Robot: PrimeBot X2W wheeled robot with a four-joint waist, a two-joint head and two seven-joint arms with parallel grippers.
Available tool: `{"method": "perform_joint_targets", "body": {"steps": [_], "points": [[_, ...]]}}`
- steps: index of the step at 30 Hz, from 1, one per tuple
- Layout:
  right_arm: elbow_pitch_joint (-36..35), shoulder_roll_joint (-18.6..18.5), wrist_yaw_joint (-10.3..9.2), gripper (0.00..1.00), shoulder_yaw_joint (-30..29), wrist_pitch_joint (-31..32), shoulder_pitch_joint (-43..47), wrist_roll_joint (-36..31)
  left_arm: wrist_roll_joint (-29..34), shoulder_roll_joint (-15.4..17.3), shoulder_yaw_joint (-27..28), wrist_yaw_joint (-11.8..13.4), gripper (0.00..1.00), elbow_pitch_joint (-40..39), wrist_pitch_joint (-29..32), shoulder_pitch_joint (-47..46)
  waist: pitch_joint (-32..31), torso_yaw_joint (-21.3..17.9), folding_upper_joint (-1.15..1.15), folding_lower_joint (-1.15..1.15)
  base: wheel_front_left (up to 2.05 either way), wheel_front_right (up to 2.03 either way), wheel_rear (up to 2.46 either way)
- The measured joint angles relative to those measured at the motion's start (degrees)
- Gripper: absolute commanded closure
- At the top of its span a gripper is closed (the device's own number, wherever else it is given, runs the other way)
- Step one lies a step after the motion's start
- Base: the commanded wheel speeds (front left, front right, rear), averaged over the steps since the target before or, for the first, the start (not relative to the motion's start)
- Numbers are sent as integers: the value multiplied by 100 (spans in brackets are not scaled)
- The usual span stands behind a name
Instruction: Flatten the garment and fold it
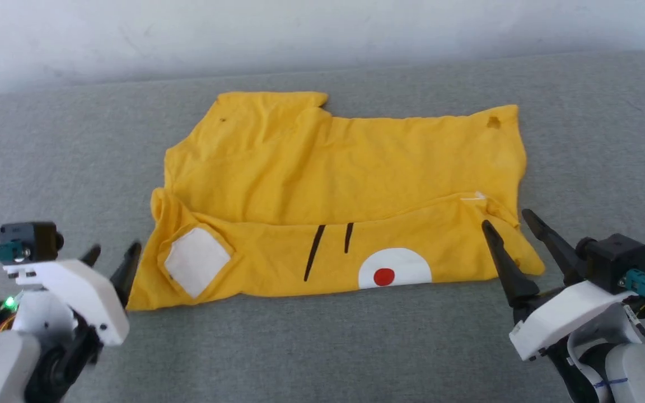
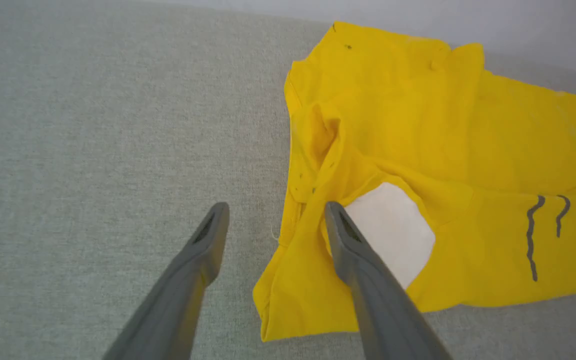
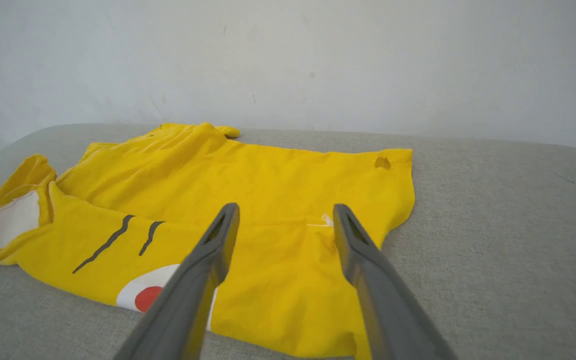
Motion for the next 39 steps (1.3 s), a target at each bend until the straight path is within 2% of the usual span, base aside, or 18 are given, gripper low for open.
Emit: {"method": "perform_joint_targets", "body": {"steps": [4,9,13,14,16,20,25,29,39], "points": [[-265,96,0,0,-27,68,55,-100,-113,298,-153,169,0,-238,803,250,-10,-164,0,0,0,0,0],[-477,175,0,0,-40,60,54,-152,-99,349,-364,394,0,-86,1284,259,103,-305,0,2,0,0,0],[-524,219,0,0,-20,43,50,-149,-78,346,-516,404,0,196,1519,141,204,-431,0,0,0,0,0],[-531,224,0,0,-20,41,49,-148,-105,339,-539,389,27,214,1608,105,224,-468,0,0,0,0,0],[-534,230,0,0,-89,43,50,-135,-198,335,-535,371,100,237,1695,63,258,-535,0,0,0,0,0],[-422,109,0,0,-360,377,60,47,-347,270,-528,233,100,260,1777,31,300,-628,0,1,0,0,0],[111,-261,0,0,-486,1412,45,520,-363,268,-480,233,100,193,1652,75,324,-611,0,1,0,0,0],[527,-480,-1,0,-263,2022,-199,909,-361,182,-408,247,100,36,1405,148,347,-520,0,2,0,0,0],[1920,-704,1,0,482,2832,-1443,1530,-299,59,-397,297,100,-392,1129,196,441,-280,0,3,0,0,0]]}}
